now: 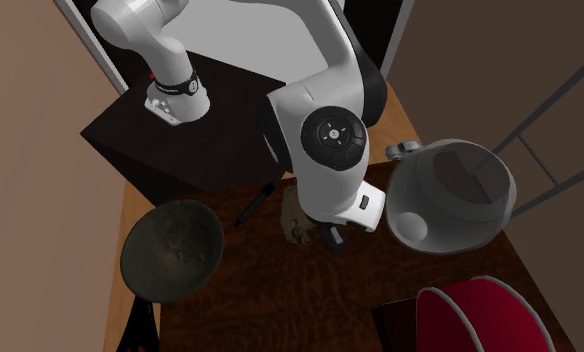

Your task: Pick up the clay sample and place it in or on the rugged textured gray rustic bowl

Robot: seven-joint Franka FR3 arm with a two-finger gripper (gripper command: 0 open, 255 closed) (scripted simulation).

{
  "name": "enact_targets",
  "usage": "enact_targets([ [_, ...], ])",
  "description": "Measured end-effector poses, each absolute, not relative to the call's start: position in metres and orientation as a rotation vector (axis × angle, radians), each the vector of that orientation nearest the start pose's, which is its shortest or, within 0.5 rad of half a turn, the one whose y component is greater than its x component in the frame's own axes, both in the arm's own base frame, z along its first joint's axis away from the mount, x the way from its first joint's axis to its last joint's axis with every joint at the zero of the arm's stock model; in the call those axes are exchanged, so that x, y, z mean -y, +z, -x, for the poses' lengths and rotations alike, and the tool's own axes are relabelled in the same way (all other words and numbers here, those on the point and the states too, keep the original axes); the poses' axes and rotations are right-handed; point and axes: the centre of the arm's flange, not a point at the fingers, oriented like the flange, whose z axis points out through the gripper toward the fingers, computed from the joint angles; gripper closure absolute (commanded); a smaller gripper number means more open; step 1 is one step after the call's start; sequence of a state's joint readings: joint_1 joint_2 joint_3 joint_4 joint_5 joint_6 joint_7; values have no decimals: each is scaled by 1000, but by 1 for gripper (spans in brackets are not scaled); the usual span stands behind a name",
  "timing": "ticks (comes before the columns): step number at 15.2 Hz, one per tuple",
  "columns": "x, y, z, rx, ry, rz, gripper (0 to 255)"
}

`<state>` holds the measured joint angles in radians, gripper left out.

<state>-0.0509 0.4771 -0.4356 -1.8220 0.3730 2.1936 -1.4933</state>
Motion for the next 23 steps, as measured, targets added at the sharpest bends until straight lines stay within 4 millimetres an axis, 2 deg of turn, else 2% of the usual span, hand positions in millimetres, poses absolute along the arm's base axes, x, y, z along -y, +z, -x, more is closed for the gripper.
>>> enact_targets([
  [3, 270, 291, -580, 1212, -90, 2796, 0],
  [4, 270, 291, -580, 1212, -90, 2796, 255],
  [14, 270, 291, -580, 1212, -91, 2796, 255],
  [23, 271, 332, -580, 1212, -90, 2796, 255],
])
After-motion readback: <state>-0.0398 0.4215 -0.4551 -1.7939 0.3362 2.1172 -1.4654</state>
